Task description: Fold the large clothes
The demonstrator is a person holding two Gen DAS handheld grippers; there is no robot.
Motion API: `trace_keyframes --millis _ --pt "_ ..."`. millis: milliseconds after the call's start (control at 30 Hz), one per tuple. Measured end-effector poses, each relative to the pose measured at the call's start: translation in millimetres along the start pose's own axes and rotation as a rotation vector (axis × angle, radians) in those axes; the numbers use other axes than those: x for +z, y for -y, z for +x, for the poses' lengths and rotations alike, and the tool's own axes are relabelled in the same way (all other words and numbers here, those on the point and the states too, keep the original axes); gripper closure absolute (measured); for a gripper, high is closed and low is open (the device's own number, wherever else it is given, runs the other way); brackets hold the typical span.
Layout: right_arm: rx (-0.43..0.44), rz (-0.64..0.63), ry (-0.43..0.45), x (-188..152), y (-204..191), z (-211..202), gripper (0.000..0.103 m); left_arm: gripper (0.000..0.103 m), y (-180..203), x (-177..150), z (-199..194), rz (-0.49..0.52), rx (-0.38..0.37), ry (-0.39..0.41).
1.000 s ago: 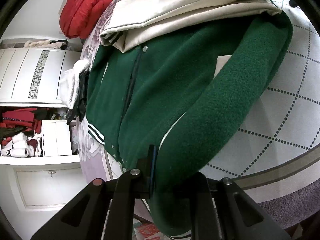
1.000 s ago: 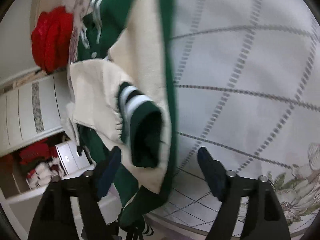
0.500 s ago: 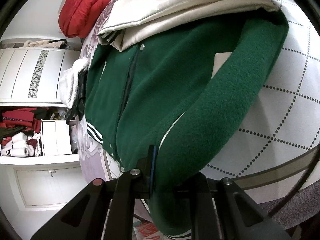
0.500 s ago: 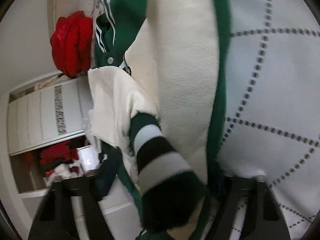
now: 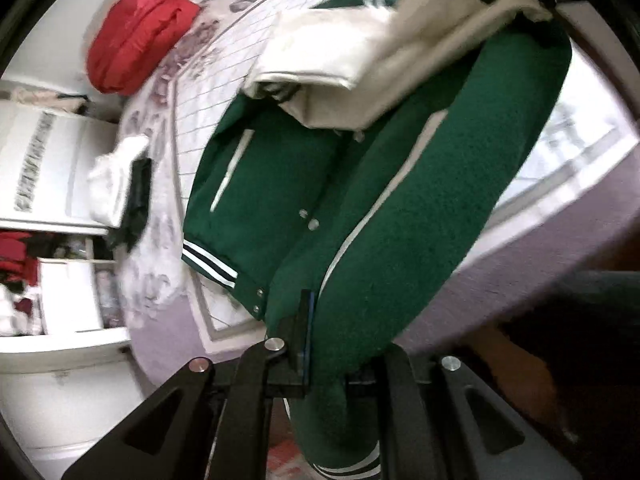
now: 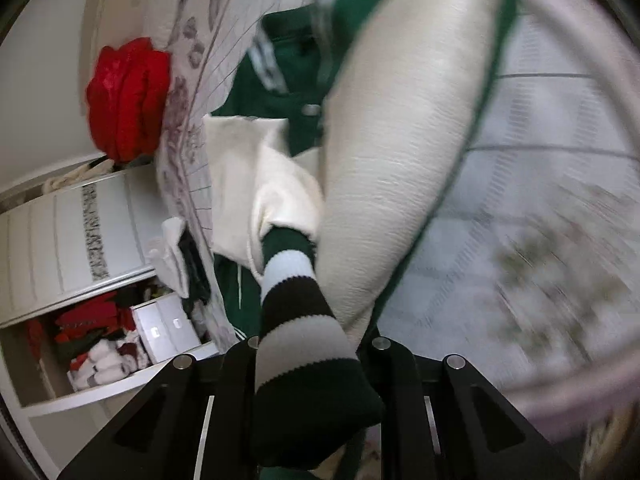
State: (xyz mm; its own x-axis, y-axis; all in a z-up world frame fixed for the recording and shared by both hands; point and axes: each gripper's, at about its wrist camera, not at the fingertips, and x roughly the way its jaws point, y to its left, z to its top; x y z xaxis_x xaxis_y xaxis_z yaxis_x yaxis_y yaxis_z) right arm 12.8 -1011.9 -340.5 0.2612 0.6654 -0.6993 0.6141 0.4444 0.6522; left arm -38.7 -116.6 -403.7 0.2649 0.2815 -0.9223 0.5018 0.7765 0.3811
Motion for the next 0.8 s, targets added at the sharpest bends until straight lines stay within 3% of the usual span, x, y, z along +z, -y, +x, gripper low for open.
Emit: trace_keyframes --millis 100,200,300,467,533,567,633,700,733,767,800 --pt "-0.09 0.029 0.001 -14 -30 -27 0.084 0.096 -32 11 -19 -0.04 -0.074 0.021" --pt "-0.166 0.025 -0.002 -6 -77 -23 0.084 0.096 -73 34 -6 -0.09 -0.137 0.028" --pt "-0.205 0.03 -0.012 12 -102 -3 0.084 0.096 -124 58 36 -0.198 -0.201 0.019" --pt "-0.264 0.019 -0.024 65 -153 88 0.08 0.088 -198 83 136 -0.402 -0.335 -0.055" --pt "-0.299 -0.023 -0.057 88 -164 128 0.077 0.088 -220 87 184 -0.468 -0.436 -0.112" --pt "-0.3 -0.017 -0.066 99 -167 150 0.068 0.087 -231 87 209 -0.509 -0.5 -0.132" --pt "-0.296 -0.035 -0.126 118 -170 189 0.049 0.08 -247 85 237 -0.563 -0.558 -0.141" --pt "-0.236 -0.023 -0.136 128 -168 206 0.036 0.073 -262 83 251 -0.616 -0.619 -0.128" --pt "-0.194 -0.029 -0.133 130 -169 211 0.025 0.062 -273 80 254 -0.658 -0.647 -0.12" --pt "-0.124 -0.048 -0.129 130 -172 210 0.022 0.045 -287 77 255 -0.709 -0.676 -0.099" --pt "-0.076 -0.071 -0.131 129 -175 210 0.021 0.037 -297 73 255 -0.75 -0.692 -0.081"
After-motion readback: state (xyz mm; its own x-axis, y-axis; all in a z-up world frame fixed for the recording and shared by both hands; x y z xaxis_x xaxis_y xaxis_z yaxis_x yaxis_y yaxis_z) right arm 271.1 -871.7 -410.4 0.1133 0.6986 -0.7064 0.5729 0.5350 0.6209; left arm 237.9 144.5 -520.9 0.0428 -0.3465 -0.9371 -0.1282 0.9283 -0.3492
